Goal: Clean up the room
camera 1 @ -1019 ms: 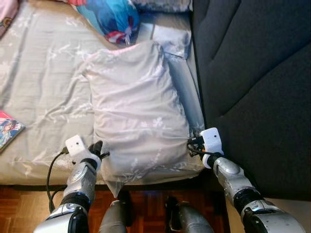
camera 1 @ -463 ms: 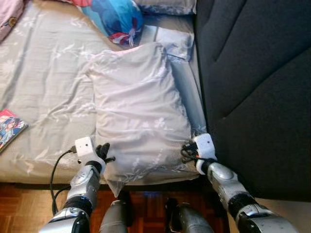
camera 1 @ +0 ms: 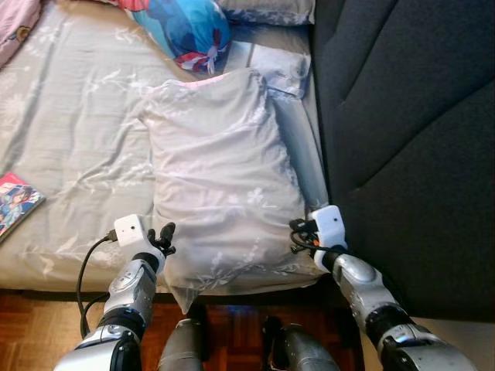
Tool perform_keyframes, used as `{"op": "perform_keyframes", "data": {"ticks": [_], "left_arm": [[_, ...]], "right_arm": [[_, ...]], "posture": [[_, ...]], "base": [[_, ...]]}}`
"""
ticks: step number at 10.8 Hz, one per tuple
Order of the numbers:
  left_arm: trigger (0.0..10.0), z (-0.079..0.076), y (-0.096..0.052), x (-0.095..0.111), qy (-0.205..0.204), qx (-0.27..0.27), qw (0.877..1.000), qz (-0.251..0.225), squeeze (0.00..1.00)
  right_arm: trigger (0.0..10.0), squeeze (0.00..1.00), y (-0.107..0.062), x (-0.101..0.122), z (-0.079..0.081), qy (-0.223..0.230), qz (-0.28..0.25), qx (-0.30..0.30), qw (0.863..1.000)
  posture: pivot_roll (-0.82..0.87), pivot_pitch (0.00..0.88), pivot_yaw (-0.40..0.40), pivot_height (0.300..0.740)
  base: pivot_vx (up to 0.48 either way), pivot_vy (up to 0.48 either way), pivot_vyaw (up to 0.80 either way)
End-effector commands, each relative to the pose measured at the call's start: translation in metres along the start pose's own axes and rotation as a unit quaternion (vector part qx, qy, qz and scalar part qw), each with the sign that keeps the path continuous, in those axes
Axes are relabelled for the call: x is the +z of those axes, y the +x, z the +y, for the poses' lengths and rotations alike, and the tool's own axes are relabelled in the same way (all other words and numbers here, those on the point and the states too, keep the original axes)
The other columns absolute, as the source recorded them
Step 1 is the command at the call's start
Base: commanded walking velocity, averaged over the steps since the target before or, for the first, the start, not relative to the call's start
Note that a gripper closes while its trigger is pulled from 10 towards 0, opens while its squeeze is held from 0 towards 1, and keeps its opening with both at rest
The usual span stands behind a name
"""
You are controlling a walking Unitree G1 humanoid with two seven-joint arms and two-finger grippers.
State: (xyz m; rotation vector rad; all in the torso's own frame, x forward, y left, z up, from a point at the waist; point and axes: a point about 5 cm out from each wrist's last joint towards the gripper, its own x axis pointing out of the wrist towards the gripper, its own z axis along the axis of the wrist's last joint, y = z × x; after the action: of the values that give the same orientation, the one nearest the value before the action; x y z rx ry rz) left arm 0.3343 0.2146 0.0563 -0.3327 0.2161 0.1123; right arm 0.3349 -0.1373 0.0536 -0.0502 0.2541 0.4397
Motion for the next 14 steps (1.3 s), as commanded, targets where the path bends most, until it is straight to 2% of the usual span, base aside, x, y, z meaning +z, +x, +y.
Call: {"op": "perform_keyframes", "data": {"ticks": [1,3,6,9,10,13,14], "left_arm": [[10.0,0.004,-0.006,-0.017,-0.011,0.006,0.999,0.032,1.00],[10.0,0.006,-0.007,-0.021,-0.004,0.012,0.999,0.040,1.00],[10.0,0.010,-0.004,-0.010,0.003,0.020,0.999,0.030,1.00],[10.0,0.017,-0.012,-0.028,0.017,0.043,0.997,0.063,1.00],[10.0,0.019,-0.013,-0.031,0.016,0.049,0.996,0.070,0.00],[10.0,0.024,-0.018,-0.038,0.019,0.071,0.994,0.085,0.00],[10.0,0.025,-0.021,-0.045,0.002,0.066,0.993,0.097,0.00]], "right_arm": [[10.0,0.00,-0.007,-0.014,0.000,0.012,0.014,-0.002,1.000],[10.0,0.00,-0.011,-0.018,-0.001,0.012,0.016,0.001,1.000],[10.0,0.00,-0.011,-0.014,-0.001,0.013,0.000,0.005,1.000],[10.0,0.00,-0.018,-0.014,0.000,0.010,-0.017,0.012,1.000],[10.0,0.00,-0.020,-0.014,-0.001,0.010,-0.022,0.013,1.000],[10.0,0.00,-0.024,-0.011,0.001,0.010,-0.033,0.018,0.999],[10.0,0.00,-0.026,-0.008,0.004,0.009,-0.042,0.022,0.999]], "posture": [[0.03,0.361,-0.093,0.740],[0.02,0.388,-0.097,0.740],[0.00,0.427,-0.114,0.740],[-0.05,0.457,-0.143,0.740],[-0.06,0.464,-0.150,0.740],[-0.07,0.477,-0.158,0.740],[-0.10,0.483,-0.176,0.740]], "base": [[0.000,0.000,0.00],[0.000,0.000,0.00],[0.000,0.000,0.00],[0.000,0.000,0.00],[0.000,0.000,0.00],[0.000,0.000,0.00],[0.000,0.000,0.00]]}}
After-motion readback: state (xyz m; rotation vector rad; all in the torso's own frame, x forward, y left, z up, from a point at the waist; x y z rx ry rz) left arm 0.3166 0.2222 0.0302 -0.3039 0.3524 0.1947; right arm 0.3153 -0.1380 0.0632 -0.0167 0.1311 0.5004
